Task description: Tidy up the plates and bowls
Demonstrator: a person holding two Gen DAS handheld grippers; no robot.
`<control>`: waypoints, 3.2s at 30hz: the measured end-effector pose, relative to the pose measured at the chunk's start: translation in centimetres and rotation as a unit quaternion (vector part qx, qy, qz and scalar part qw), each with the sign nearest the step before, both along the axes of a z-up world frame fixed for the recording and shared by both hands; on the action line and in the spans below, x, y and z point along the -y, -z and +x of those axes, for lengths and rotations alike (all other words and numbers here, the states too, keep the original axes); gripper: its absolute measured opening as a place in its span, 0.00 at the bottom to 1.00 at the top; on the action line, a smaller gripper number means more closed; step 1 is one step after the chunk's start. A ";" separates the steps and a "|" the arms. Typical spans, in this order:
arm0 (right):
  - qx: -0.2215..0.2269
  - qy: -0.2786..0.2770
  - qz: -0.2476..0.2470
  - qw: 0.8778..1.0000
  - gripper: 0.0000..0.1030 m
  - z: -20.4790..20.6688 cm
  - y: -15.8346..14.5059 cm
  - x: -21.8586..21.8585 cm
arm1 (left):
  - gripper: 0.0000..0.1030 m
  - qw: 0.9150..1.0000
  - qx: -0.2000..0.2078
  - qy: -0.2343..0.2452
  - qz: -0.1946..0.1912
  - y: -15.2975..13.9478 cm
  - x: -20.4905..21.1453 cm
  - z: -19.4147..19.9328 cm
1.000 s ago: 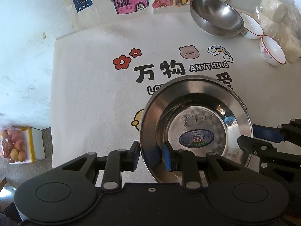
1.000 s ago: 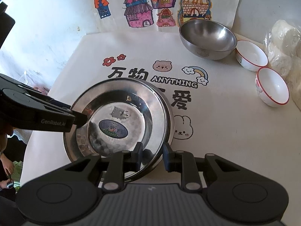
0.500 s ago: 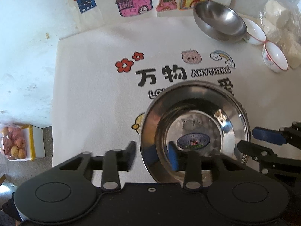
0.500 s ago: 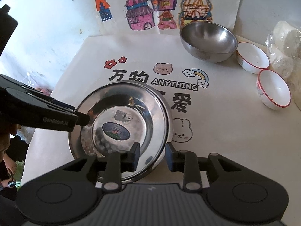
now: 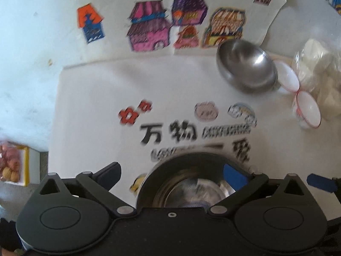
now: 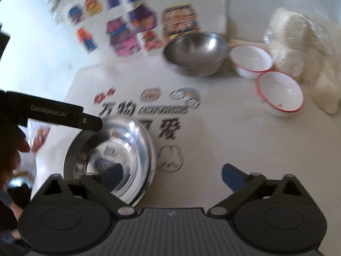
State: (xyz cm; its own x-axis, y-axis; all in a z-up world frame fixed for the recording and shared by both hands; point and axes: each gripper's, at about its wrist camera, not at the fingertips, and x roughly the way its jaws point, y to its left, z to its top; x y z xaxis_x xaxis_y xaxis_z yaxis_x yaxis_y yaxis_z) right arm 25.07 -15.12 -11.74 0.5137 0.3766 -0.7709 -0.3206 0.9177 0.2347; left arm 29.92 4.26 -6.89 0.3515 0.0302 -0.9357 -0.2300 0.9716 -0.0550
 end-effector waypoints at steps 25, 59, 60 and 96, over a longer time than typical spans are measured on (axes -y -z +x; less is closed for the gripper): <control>0.011 0.037 0.106 0.994 0.97 11.2 -1.4 3.7 | 0.99 0.995 0.038 0.091 0.024 2.5 2.3 17.5; -0.019 0.095 0.092 0.991 0.28 17.5 0.6 3.0 | 0.17 0.994 0.021 0.103 -0.043 6.9 3.8 16.6; -0.021 0.096 0.093 0.991 0.27 17.3 0.6 3.1 | 0.16 0.993 0.021 0.104 -0.046 7.0 3.6 16.1; -0.083 0.085 0.065 0.991 0.26 0.1 0.0 12.4 | 0.20 0.979 -0.040 0.180 -0.092 5.4 13.4 -1.4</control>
